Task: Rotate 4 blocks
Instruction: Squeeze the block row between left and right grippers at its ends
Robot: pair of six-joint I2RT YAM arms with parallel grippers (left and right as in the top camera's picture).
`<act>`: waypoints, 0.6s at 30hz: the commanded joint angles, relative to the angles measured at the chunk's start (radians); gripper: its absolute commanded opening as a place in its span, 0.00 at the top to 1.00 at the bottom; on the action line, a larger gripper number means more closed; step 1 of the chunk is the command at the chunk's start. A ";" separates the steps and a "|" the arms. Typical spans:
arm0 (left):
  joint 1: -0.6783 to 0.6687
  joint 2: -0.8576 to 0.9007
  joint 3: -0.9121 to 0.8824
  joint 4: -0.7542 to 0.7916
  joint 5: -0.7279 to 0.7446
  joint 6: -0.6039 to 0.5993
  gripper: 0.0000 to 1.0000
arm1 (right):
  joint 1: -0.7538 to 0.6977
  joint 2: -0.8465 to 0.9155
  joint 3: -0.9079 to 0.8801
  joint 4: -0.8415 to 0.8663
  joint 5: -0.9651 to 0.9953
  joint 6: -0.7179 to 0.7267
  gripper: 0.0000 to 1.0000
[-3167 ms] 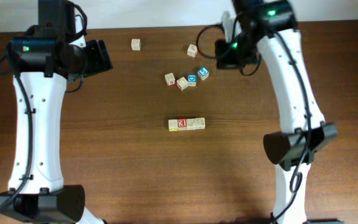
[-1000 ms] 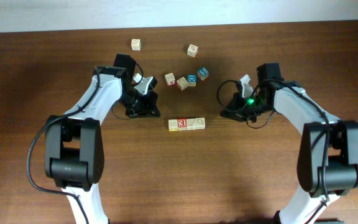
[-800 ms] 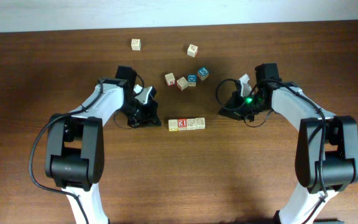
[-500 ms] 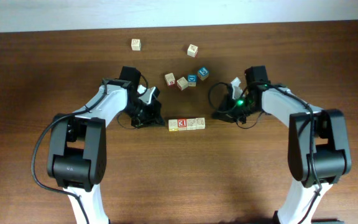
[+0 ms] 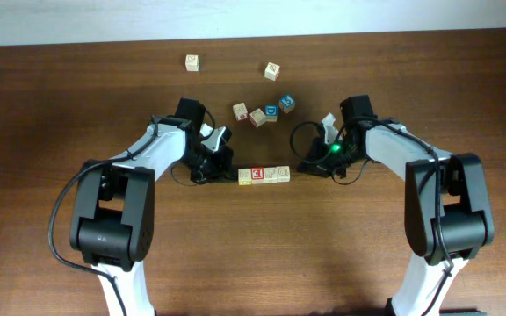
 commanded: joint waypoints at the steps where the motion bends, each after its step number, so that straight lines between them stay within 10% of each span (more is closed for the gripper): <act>1: -0.002 0.003 -0.011 0.004 0.018 -0.009 1.00 | 0.008 0.008 0.015 -0.011 -0.005 -0.045 0.96; 18: -0.002 0.003 -0.011 0.003 0.019 -0.009 1.00 | 0.113 0.008 0.087 -0.089 0.096 -0.163 0.96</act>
